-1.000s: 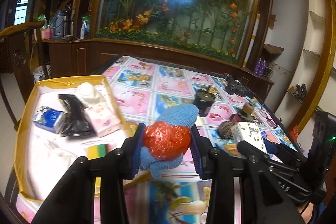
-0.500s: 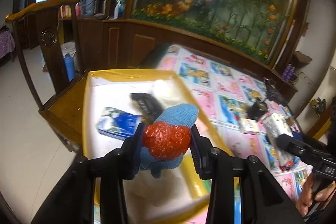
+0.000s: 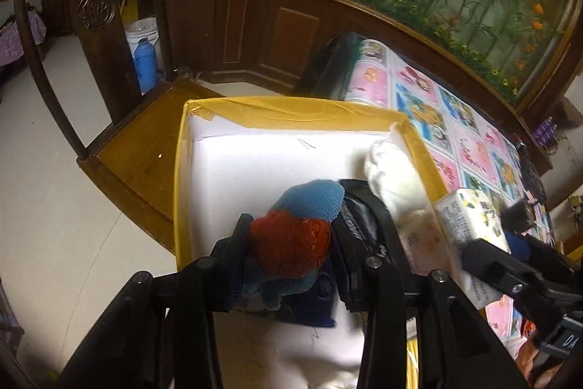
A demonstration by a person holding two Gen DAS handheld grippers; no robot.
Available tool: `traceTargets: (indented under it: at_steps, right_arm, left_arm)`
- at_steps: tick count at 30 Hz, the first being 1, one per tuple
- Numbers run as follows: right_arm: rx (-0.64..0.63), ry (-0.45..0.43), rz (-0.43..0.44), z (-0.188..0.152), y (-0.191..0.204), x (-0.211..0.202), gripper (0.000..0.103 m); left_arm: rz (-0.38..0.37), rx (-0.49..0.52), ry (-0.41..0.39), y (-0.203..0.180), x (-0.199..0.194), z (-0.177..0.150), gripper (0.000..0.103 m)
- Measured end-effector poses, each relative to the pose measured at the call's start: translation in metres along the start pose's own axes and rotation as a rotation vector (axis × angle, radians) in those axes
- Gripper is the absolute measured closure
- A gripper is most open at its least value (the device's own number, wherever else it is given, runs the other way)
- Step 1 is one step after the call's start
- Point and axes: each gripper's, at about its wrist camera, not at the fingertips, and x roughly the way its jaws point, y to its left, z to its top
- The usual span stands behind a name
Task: Organize soft objects
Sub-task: 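Lower the knit item and tissue pack into the yellow box and open both tools, then move both tools back toward the remaining items on the table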
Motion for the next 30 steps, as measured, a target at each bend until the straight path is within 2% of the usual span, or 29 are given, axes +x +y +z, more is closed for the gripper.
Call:
traceTargets:
  at_steps: [5, 7, 9, 12, 15, 20, 30]
  right_arm:
    - [-0.015, 0.002, -0.038, 0.008, 0.005, 0.026, 0.043]
    - [-0.014, 0.002, -0.048, 0.008, 0.005, 0.031, 0.043]
    - [-0.019, 0.006, -0.063, 0.009, 0.005, 0.036, 0.041]
    - [-0.018, 0.017, -0.072, 0.007, 0.004, 0.041, 0.041]
    - [-0.029, 0.019, -0.085, 0.006, 0.005, 0.040, 0.039]
    - [-0.042, -0.012, -0.085, 0.004, 0.005, 0.023, 0.031]
    - [-0.004, -0.062, 0.020, -0.021, -0.009, -0.044, 0.031]
  left_arm:
    - [-0.005, -0.003, 0.002, 0.004, 0.006, 0.003, 0.060]
    - [0.004, -0.013, -0.001, 0.005, 0.006, 0.005, 0.052]
    - [-0.008, -0.028, 0.002, 0.007, 0.005, 0.006, 0.050]
    - [-0.010, -0.036, -0.002, 0.008, 0.003, 0.007, 0.038]
    - [-0.021, -0.035, -0.008, 0.007, -0.001, 0.006, 0.037]
    - [-0.037, -0.040, -0.028, 0.006, -0.014, 0.004, 0.033]
    - [-0.091, -0.021, -0.076, -0.019, -0.052, -0.008, 0.033]
